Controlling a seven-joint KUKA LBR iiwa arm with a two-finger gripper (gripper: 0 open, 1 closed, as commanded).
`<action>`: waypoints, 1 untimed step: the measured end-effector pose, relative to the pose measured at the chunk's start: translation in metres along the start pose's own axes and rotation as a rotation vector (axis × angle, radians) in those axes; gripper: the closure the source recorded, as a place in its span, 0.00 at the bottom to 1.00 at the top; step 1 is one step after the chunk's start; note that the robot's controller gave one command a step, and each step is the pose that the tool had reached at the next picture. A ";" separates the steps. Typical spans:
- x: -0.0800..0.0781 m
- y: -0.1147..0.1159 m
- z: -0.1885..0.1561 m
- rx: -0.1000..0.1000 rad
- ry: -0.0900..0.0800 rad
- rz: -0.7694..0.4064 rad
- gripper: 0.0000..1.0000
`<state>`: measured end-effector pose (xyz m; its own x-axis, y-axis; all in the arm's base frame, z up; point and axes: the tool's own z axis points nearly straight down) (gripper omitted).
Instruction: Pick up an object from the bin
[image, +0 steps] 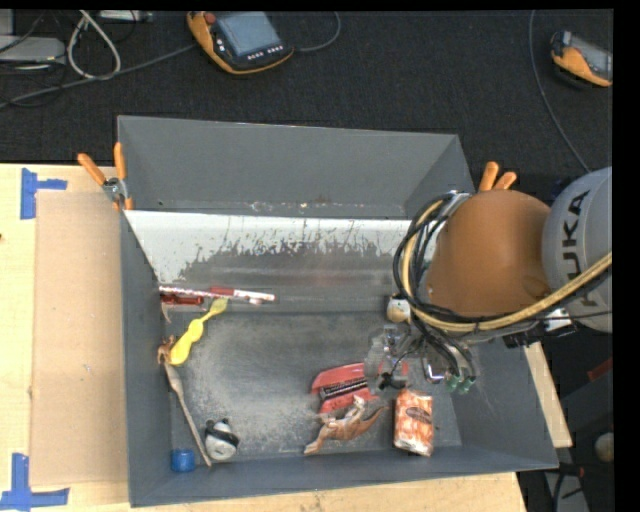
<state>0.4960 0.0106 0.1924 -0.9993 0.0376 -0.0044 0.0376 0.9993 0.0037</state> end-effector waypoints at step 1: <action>0.011 0.022 -0.028 -0.001 0.011 -0.223 0.00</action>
Offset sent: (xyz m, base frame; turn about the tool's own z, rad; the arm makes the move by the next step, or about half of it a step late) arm 0.0000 0.0000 0.0000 0.0000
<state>0.4855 0.0329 0.2201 -0.9829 -0.1841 0.0054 -0.1841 0.9829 0.0048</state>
